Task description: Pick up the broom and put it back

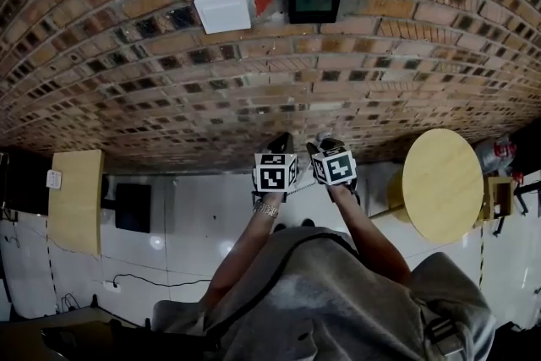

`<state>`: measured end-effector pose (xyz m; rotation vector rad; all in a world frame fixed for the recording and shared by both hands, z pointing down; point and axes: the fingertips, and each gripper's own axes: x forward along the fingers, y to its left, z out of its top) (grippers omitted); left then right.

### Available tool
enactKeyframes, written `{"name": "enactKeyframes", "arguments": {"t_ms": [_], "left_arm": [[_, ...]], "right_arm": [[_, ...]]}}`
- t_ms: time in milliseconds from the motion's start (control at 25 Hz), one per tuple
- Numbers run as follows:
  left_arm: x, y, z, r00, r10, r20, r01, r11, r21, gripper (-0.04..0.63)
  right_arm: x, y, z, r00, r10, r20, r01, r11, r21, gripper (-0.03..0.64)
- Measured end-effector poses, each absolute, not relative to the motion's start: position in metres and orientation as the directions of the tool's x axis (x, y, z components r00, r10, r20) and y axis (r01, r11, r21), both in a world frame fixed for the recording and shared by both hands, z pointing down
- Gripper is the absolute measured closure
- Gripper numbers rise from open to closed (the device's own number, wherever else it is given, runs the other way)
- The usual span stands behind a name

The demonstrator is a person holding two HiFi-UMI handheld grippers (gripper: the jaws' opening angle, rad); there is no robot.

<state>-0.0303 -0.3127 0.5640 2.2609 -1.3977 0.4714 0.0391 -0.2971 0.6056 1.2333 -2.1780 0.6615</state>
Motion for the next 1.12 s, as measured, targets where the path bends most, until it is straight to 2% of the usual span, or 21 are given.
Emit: {"name": "enactKeyframes", "arguments": {"t_ms": [280, 640, 800, 920, 1120], "left_arm": [[-0.036, -0.310, 0.563, 0.431, -0.752, 0.499, -0.901, -0.386, 0.198, 0.591], [-0.071, -0.296, 0.556, 0.345, -0.783, 0.517, -0.939, -0.293, 0.183, 0.591], [-0.087, -0.285, 0.564, 0.307, -0.779, 0.546, -0.952, -0.251, 0.177, 0.591], [-0.105, -0.273, 0.574, 0.263, -0.777, 0.572, -0.965, -0.208, 0.162, 0.591], [-0.112, -0.267, 0.579, 0.241, -0.773, 0.587, -0.970, -0.180, 0.161, 0.591]], "right_arm": [[0.042, -0.299, 0.634, -0.409, -0.569, 0.713, -0.875, 0.467, -0.130, 0.515], [0.039, -0.331, 0.768, -0.354, -0.449, 0.821, -0.882, 0.451, -0.134, 0.515], [0.034, -0.324, 0.815, -0.344, -0.354, 0.870, -0.889, 0.421, -0.180, 0.515], [0.017, -0.339, 0.824, -0.389, -0.391, 0.834, -0.869, 0.456, -0.192, 0.515], [0.017, -0.378, 0.830, -0.362, -0.434, 0.825, -0.886, 0.434, -0.161, 0.517]]}}
